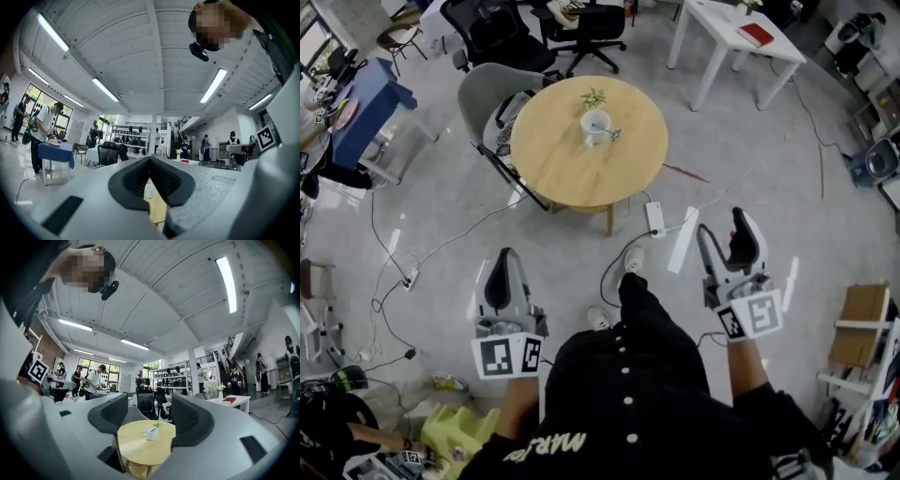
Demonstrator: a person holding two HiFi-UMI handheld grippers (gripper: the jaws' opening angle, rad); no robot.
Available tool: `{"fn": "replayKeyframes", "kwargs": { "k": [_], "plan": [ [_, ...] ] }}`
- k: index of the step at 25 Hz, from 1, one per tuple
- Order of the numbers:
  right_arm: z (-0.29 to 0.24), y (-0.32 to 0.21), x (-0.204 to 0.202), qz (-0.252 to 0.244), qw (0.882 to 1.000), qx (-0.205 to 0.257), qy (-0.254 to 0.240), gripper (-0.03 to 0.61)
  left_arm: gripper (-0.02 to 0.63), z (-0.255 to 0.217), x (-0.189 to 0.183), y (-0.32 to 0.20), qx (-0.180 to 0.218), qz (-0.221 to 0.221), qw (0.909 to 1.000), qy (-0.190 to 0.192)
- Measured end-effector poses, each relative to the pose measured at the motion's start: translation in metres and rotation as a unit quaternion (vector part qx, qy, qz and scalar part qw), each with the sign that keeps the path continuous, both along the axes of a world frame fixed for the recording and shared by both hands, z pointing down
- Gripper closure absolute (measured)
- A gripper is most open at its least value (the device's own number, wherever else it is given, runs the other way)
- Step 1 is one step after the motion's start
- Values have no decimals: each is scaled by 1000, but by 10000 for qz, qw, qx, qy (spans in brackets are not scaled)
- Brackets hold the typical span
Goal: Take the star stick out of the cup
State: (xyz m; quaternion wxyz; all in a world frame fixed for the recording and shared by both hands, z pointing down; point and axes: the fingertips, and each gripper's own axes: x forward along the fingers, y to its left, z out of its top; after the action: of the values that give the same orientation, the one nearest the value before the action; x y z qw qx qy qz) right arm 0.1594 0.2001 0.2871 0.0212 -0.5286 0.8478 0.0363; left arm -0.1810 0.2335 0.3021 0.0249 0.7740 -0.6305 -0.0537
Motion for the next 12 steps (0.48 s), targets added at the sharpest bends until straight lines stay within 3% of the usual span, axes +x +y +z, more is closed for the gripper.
{"fn": "replayKeyframes", "kwargs": {
  "k": [12],
  "plan": [
    [0, -153, 3, -354, 9993, 39, -151, 301, 611, -12, 5, -130, 89, -326, 9993, -150]
  ]
}}
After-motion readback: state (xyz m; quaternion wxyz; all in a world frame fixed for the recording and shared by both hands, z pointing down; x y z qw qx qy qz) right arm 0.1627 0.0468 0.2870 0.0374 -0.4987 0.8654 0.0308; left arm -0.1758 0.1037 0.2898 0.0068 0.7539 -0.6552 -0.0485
